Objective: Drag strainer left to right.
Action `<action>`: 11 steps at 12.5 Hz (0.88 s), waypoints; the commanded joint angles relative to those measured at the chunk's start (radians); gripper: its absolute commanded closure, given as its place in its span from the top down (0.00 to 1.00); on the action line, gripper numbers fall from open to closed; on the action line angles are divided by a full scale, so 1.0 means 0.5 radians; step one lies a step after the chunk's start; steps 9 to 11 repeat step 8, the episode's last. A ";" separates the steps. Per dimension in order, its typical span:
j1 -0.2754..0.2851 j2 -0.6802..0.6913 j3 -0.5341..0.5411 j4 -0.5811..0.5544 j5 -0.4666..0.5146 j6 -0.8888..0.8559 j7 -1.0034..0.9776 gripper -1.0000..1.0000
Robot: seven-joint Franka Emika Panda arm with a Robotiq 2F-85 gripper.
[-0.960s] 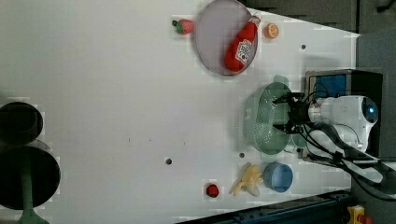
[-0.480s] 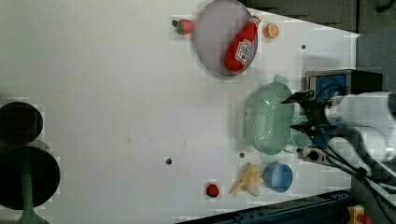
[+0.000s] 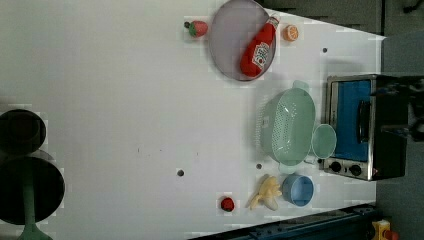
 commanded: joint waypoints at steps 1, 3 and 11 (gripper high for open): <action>0.019 -0.084 -0.018 0.150 0.117 -0.232 -0.398 1.00; 0.019 -0.136 -0.016 0.243 0.108 -0.291 -0.489 1.00; 0.019 -0.162 -0.029 0.246 0.110 -0.357 -0.489 1.00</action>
